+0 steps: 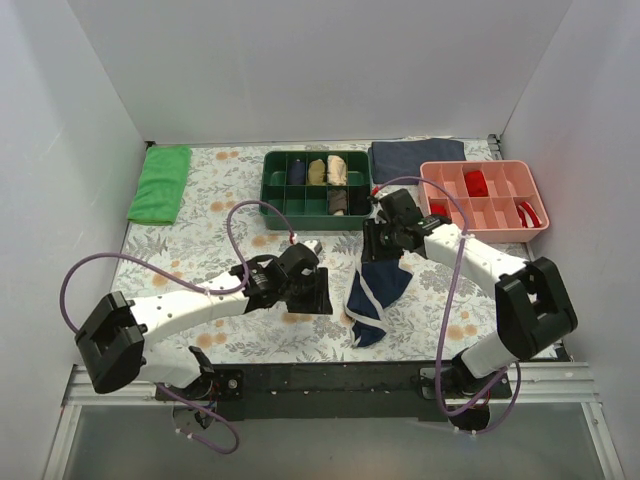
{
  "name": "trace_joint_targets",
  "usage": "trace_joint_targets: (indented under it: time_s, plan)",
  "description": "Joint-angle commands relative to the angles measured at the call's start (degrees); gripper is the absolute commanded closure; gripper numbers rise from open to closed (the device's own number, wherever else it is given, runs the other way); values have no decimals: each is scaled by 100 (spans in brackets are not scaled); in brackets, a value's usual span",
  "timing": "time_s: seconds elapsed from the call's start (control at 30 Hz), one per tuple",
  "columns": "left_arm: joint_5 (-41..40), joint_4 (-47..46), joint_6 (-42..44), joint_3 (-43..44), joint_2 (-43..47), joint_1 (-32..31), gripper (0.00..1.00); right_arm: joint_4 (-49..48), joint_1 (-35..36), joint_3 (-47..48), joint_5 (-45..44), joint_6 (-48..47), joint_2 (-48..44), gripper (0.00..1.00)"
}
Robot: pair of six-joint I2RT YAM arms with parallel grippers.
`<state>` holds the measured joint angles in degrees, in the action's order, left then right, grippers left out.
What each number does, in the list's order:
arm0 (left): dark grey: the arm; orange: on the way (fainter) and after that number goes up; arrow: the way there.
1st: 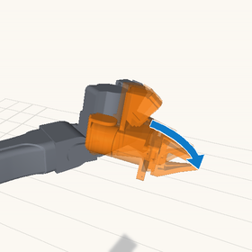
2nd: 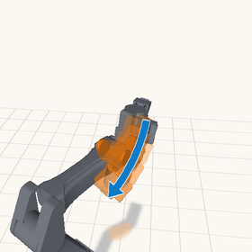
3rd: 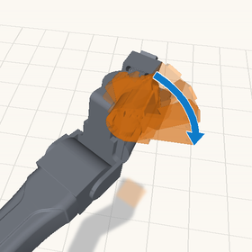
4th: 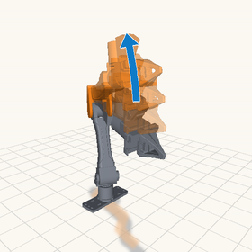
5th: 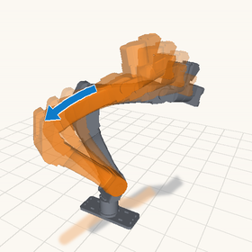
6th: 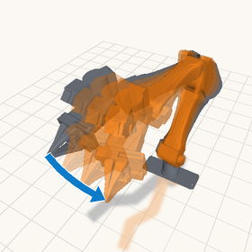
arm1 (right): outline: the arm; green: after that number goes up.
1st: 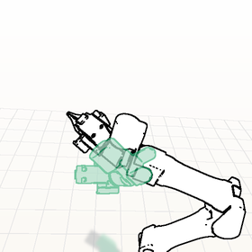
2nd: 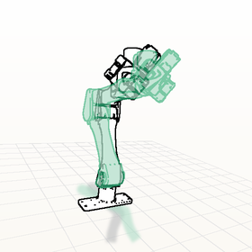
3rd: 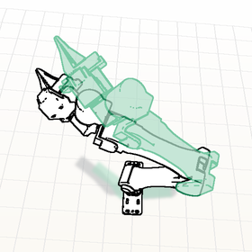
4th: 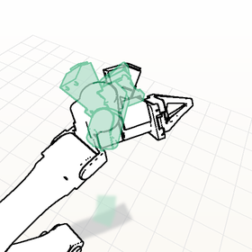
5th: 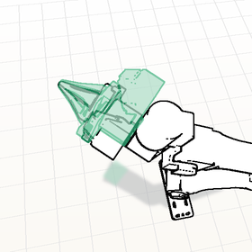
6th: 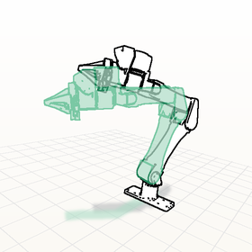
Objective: Roll the underwear
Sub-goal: Flatten out the underwear at the center of the board.
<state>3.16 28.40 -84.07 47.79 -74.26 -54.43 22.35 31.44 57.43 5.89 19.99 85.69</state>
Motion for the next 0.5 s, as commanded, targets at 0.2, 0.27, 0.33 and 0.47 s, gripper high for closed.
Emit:
trace_joint_targets:
  time_s: [0.2,0.27,0.33,0.47]
  plan:
    - [-483,-142,-74,968,-1011,-700,53,103,292,49,-501,31,422,53]
    - [-474,-186,-74,1092,-1239,-744,53,42,292,-12,-527,40,422,53]
    - [-448,-204,-74,1171,-1467,-761,53,76,292,5,-554,40,457,52]
    - [-325,-212,84,1416,-1846,-841,47,112,292,14,-721,-4,528,51]
